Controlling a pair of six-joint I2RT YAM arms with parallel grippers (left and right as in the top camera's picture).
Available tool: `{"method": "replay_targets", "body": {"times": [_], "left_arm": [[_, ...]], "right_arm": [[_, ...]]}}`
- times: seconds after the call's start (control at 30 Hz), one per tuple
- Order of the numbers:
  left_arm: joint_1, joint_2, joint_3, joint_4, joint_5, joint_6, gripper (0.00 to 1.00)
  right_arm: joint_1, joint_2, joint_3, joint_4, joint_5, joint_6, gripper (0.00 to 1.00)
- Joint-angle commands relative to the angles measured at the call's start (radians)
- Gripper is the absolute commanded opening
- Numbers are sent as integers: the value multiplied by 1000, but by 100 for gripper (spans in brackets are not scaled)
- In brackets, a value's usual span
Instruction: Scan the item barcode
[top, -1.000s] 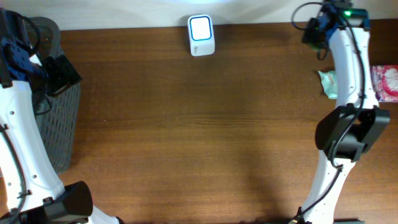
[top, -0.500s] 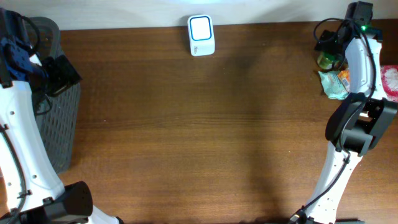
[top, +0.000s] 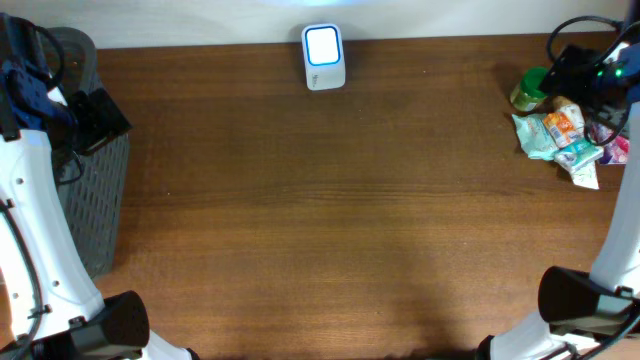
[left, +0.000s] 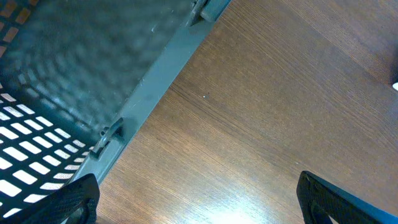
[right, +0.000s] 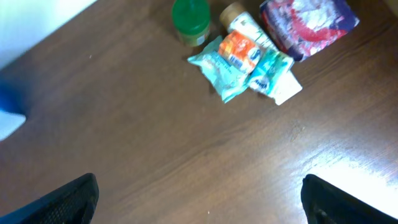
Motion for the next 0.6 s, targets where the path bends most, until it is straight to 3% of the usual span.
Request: {"method": "replay_targets", "body": {"times": [0.0,0.23,0.47,0.57], "left_arm": [[4,-21,-1,-1,-8,-14,99],[4,-21,-1,-1,-8,-13,99],[4,-21,-1,-1,-8,-14,99],[4,-21,-1,-1,-8,-13,99]], "right_arm": [[75,-87,-7,-34,-5,-34,99],[248,-277,-78,-91,27,-42,99],[257,-703,-565,64,8,-37,99],[257,-811,-689,20,-45,-38,99]]}}
